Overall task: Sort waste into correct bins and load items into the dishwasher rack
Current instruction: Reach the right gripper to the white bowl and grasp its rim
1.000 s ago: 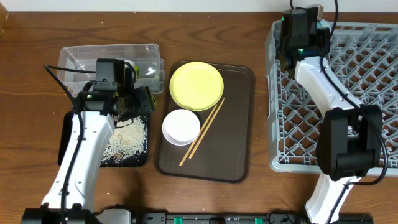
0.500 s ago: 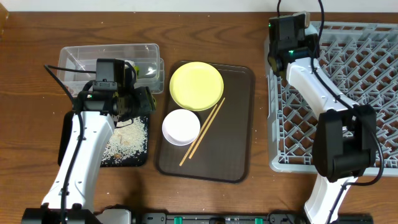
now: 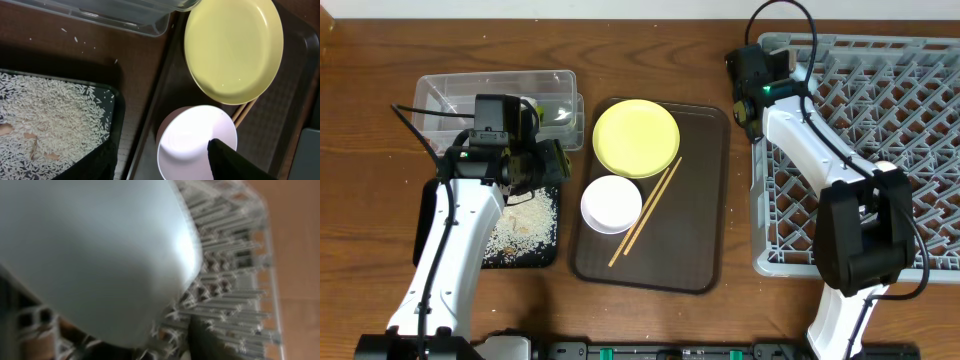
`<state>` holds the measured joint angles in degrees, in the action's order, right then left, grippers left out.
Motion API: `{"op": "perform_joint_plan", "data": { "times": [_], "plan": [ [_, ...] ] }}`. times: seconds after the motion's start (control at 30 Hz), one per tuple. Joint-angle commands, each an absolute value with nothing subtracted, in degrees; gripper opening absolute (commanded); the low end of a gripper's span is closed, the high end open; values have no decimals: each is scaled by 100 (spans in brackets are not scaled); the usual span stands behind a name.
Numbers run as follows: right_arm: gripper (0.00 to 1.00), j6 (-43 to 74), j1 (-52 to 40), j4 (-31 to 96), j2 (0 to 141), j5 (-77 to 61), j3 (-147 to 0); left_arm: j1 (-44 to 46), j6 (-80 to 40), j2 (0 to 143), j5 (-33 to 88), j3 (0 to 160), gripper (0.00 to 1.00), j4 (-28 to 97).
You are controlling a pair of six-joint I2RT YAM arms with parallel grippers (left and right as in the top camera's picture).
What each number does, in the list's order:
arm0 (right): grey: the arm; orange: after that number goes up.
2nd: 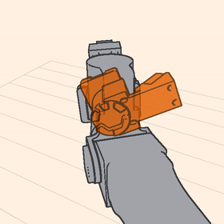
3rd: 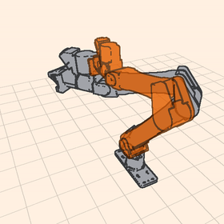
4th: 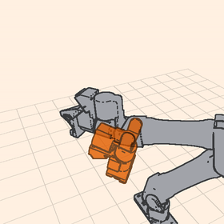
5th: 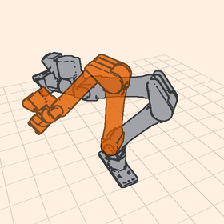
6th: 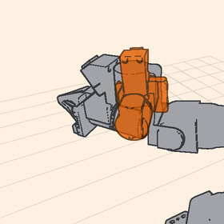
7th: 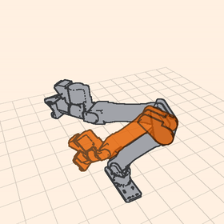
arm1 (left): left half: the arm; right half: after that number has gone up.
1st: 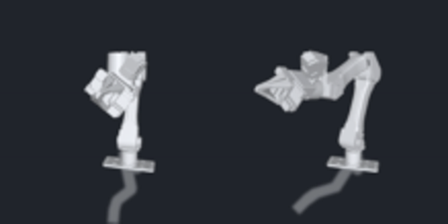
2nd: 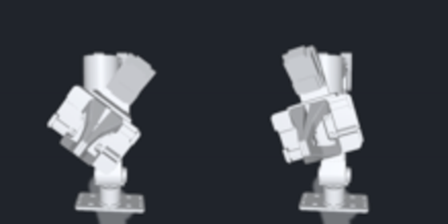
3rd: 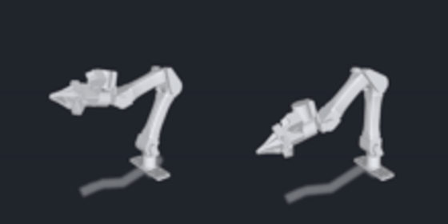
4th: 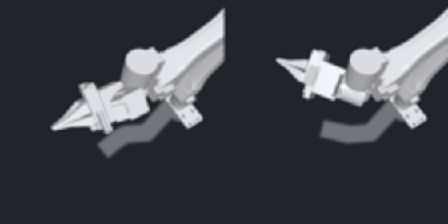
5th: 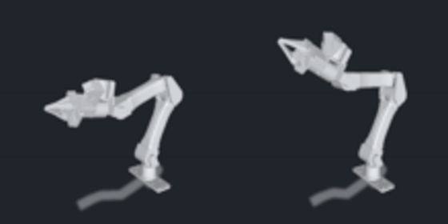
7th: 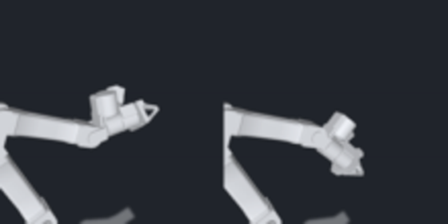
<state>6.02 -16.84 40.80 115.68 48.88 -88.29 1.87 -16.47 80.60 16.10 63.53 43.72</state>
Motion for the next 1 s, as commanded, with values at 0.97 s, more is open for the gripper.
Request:
{"op": "perform_joint_plan", "data": {
  "times": [0.97],
  "plan": [
    [61,-285,-3387,4598,11041,-2198,-8801,156,-3354,8090,-672,6399,72,5356]
  ]
}}
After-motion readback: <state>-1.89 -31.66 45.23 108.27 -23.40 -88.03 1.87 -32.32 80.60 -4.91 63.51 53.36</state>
